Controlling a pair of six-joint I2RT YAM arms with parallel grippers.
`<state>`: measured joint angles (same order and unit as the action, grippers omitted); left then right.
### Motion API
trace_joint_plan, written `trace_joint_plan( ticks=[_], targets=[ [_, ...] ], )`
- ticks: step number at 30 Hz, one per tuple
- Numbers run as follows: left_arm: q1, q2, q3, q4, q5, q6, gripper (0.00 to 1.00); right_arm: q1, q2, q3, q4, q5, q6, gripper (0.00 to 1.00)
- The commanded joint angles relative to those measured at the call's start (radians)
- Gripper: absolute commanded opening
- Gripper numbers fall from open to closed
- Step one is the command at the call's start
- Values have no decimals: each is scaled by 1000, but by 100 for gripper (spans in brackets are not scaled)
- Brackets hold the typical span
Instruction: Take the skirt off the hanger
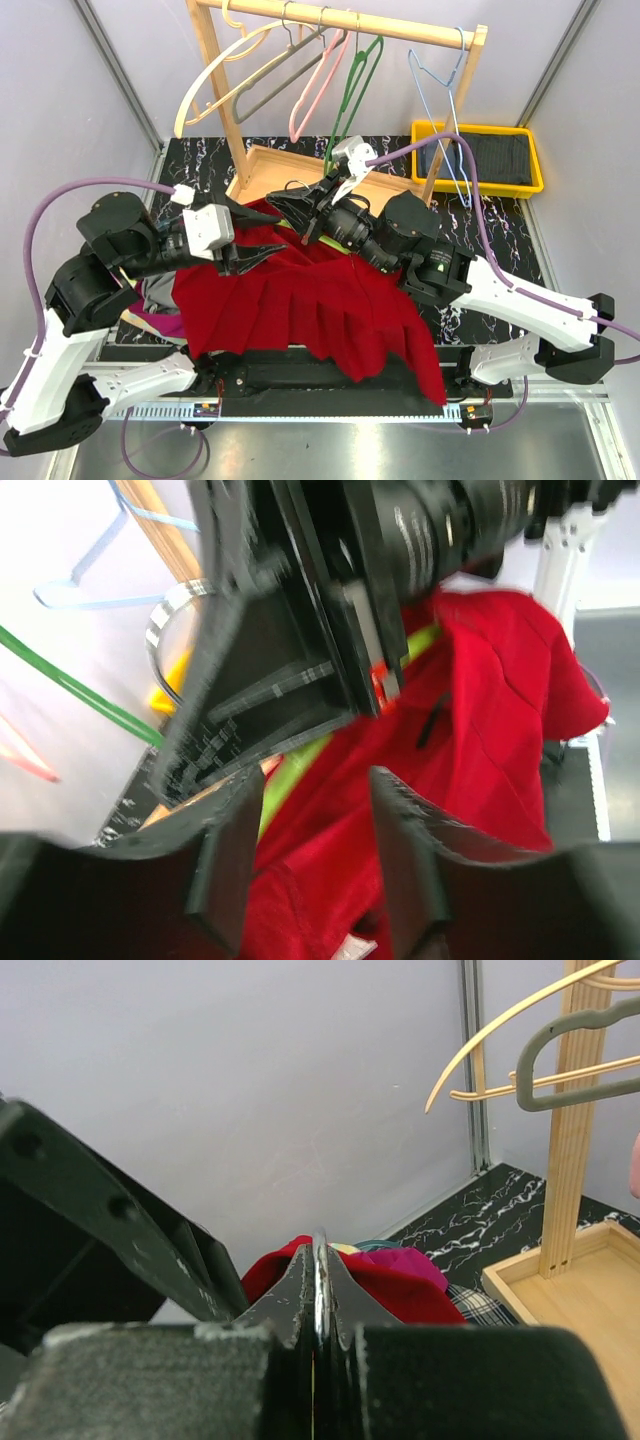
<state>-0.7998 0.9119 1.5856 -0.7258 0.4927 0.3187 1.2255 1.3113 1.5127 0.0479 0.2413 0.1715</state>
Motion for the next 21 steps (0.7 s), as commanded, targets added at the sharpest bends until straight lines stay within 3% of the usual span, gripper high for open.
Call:
trace_joint_plan(
  ticks=[1, 3, 8, 12, 13, 15, 21],
  targets=[
    [-9, -7, -35, -12, 14, 36, 40, 2, -17, 75, 142, -31, 16, 0],
    [-10, -2, -35, -15, 9, 40, 35, 0, -12, 78, 144, -37, 20, 0],
    [-15, 2, -29, -14, -2, 51, 34, 3, -20, 75, 141, -46, 31, 0],
    [-15, 27, 75, -9, -22, 22, 35, 2, -27, 58, 139, -40, 34, 0],
    [-15, 28, 92, -9, -23, 10, 37, 3, -27, 57, 139, -39, 34, 0],
    [-15, 18, 122, -11, -23, -6, 55, 3, -23, 60, 139, -39, 34, 0],
    [-13, -34, 56, -37, -68, 60, 64, 2, -14, 76, 141, -48, 36, 0]
  ],
)
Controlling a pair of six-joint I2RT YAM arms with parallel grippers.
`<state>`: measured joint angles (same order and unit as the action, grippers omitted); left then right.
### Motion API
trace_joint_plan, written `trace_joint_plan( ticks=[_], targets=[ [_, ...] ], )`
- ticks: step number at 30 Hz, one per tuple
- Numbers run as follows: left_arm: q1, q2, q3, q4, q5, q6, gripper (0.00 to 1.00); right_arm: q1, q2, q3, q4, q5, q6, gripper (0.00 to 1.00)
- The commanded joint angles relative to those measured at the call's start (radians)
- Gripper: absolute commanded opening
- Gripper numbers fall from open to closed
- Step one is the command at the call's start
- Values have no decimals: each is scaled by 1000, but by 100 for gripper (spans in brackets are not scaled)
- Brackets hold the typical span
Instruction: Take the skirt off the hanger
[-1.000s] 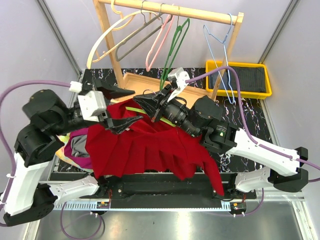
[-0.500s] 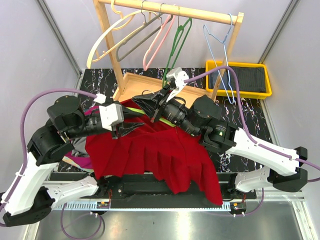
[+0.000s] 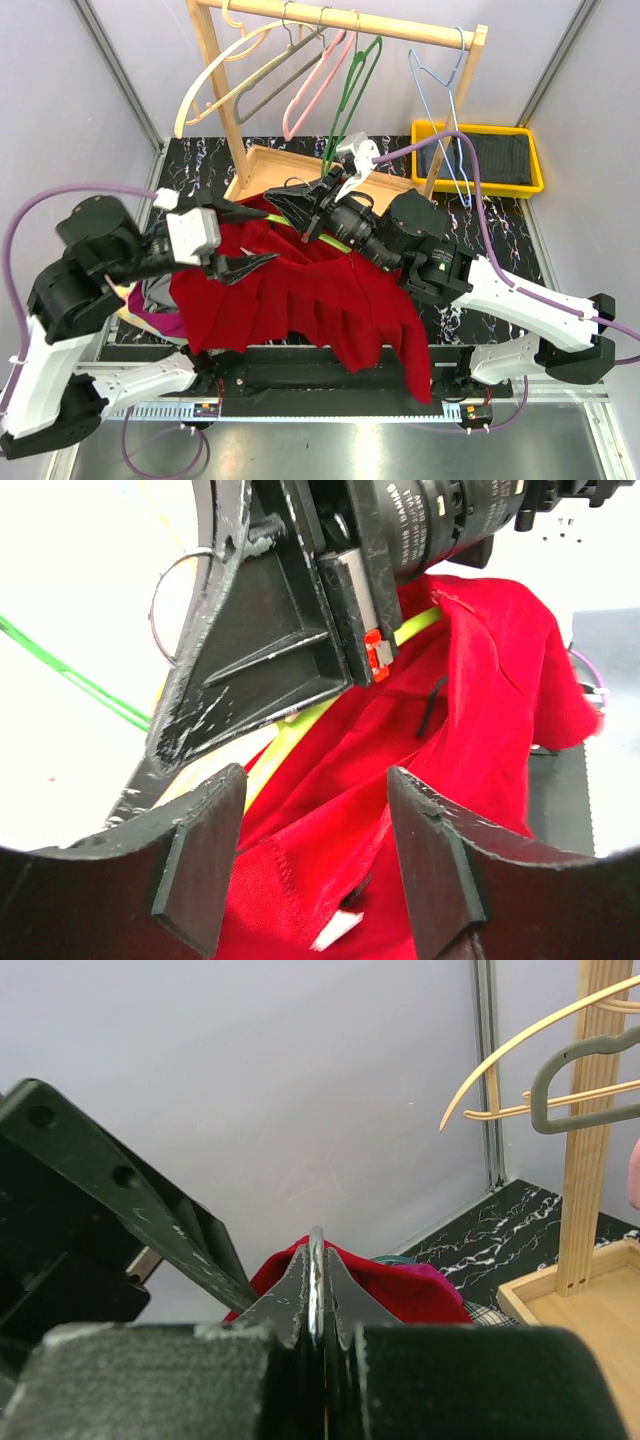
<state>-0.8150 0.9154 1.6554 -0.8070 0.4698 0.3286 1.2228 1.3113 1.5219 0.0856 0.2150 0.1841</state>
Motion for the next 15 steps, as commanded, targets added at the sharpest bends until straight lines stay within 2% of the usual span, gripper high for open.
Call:
trace_joint_plan(
  ticks=[1, 15],
  targets=[
    [0, -42, -25, 45, -45, 62, 64, 6, -14, 69, 100, -22, 25, 0],
    [-1, 0, -92, 121, -43, 130, 66, 6, -10, 73, 98, -48, 64, 0]
  ],
)
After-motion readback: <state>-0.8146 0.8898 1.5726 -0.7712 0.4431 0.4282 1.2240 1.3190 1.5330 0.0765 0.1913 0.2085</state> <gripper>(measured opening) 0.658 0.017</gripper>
